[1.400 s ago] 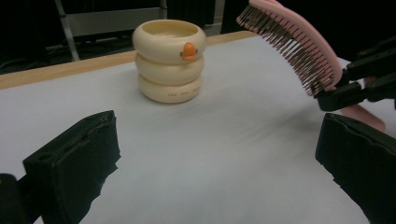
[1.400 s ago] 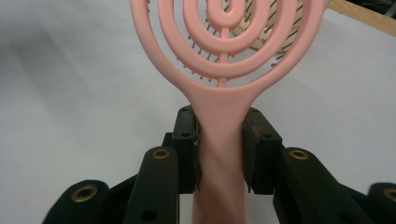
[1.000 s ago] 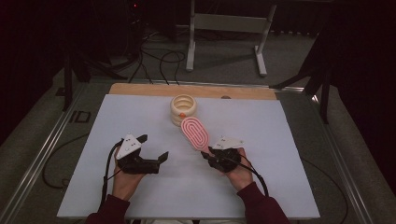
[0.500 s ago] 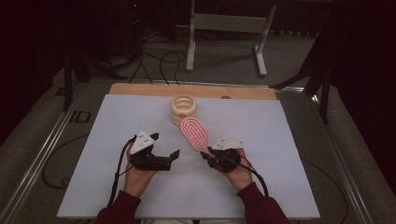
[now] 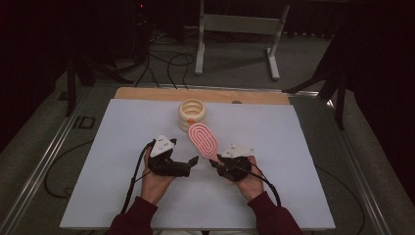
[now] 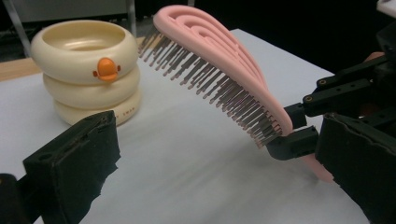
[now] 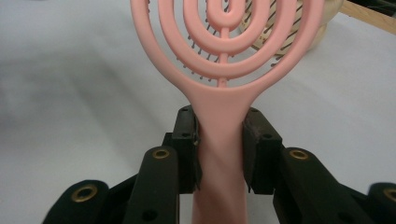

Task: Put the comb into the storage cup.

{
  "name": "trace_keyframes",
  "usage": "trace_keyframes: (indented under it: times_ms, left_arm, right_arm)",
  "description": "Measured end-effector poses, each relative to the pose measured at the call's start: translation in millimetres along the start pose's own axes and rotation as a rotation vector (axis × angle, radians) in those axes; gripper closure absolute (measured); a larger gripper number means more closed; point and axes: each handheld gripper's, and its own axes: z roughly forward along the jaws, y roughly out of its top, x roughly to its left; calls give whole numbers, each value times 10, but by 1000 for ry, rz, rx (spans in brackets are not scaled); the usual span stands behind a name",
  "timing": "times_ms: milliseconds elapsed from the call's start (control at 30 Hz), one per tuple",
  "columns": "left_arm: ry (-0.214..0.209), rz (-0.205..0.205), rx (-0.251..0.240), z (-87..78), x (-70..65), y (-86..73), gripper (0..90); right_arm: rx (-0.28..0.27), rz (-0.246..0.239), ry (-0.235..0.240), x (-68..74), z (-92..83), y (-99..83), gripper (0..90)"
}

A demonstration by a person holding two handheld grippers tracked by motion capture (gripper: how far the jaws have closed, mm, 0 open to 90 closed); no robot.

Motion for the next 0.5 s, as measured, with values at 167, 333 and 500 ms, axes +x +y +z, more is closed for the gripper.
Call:
trace_keyframes:
  times_ms: [167, 333, 500]
  left_arm:
    - [-3, -17, -1, 60, -26, 25, 2]
    - [-5, -22, 1, 110, -52, 45, 2]
    - [-7, -30, 10, 172, -77, 54, 2]
  right_arm:
    - [-1, -4, -1, 7, 2, 1, 698]
    - [-3, -7, 1, 17, 2, 3, 699]
    - [-6, -7, 2, 22, 1, 5, 698]
